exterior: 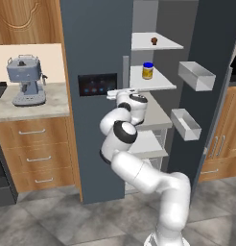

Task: Pick up the frozen chicken drumstick from the freezer, place it on any shelf in the fridge, and close the fridge and freezer doors when done.

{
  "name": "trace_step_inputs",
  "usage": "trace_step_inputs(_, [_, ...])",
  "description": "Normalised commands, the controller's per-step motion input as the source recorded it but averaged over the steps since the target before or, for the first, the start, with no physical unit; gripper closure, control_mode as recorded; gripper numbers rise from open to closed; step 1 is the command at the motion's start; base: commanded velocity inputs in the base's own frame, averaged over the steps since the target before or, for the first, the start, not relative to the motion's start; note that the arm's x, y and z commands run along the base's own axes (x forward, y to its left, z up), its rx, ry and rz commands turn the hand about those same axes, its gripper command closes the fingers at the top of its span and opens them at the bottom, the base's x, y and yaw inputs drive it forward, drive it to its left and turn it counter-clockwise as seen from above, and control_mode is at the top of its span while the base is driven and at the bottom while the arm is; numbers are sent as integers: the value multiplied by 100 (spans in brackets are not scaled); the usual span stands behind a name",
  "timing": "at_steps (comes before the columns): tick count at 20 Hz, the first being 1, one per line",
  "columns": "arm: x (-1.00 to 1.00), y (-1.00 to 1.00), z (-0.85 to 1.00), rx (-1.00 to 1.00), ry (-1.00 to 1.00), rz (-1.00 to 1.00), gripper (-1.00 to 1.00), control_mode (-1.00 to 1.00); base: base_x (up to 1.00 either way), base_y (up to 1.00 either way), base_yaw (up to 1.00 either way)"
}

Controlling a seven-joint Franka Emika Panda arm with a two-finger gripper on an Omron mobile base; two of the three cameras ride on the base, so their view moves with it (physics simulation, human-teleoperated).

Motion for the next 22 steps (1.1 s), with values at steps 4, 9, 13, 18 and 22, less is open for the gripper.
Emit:
trace_step_inputs(4, [-39, -9, 52, 3, 0, -6, -100, -100, 0, 0, 0])
trace_step_inputs(9, [-85, -25, 61, 4, 0, -9, -100, -100, 0, 0, 0])
trace_step_inputs(13, [-100, -9, 70, 1, 0, -2, -100, -100, 0, 0, 0])
trace_step_inputs(18, [-100, 0, 84, 0, 1, 0, -100, -100, 0, 0, 0])
trace_step_inputs(22, [-100, 0, 94, 0, 5, 2, -100, -100, 0, 0, 0])
